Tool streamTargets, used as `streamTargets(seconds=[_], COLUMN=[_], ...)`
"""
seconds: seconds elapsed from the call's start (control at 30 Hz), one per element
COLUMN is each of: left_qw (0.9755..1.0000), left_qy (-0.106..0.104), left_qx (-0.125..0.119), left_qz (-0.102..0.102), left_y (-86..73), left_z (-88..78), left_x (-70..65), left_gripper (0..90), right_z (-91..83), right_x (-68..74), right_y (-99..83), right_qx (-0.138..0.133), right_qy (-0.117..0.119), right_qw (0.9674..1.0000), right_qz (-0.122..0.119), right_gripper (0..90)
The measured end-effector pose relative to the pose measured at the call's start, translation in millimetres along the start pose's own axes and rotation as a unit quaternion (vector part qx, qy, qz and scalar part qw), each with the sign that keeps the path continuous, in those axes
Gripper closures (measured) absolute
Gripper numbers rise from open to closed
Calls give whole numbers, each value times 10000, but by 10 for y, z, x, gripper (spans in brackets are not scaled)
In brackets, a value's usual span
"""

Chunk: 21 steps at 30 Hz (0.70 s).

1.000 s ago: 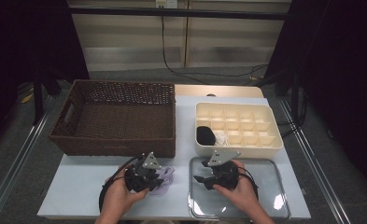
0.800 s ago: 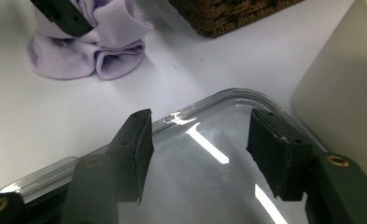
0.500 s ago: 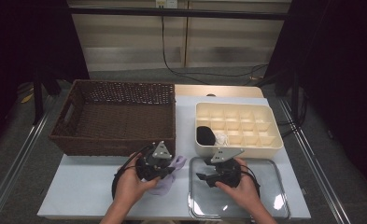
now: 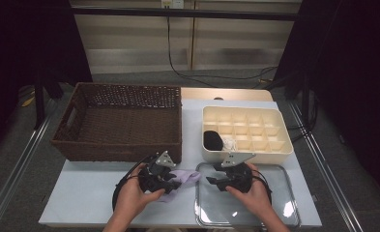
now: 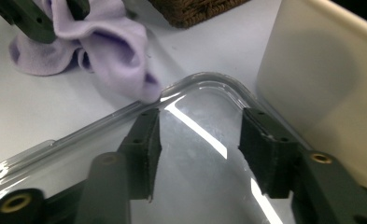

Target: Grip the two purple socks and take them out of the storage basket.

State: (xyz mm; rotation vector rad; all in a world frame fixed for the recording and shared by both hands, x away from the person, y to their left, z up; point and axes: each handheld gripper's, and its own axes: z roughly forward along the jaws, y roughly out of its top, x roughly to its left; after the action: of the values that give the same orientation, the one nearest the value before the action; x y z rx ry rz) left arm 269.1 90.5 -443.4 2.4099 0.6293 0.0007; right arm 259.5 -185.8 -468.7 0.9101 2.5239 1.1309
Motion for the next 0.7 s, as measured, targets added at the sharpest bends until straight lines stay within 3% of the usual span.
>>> streamTargets(seconds=[0.03,0.1,0.13,0.37,0.5,0.7], left_qw=[9999,9998,9992,9990,9987,9985], left_qy=[-73,-82,-119,-155,-133,-155], left_qx=[56,140,328,369,424,484], left_qz=[-119,62,177,198,252,221], left_y=[-24,-40,-39,-45,-44,-67], left_z=[29,38,39,74,84,35], left_x=[-18,-26,-24,-48,-51,-30], left_gripper=[739,754,758,780,789,800], right_z=[6,17,22,107,185,434], right_x=[-2,-9,-10,57,126,272], right_y=[13,39,46,166,273,298], right_qx=[1,-11,-21,-162,-242,165], right_qy=[1,-10,22,207,444,611], right_qw=[10000,10000,10000,9996,9987,9979], right_qz=[-19,-24,-2,40,48,-138], right_gripper=[523,565,573,587,579,594])
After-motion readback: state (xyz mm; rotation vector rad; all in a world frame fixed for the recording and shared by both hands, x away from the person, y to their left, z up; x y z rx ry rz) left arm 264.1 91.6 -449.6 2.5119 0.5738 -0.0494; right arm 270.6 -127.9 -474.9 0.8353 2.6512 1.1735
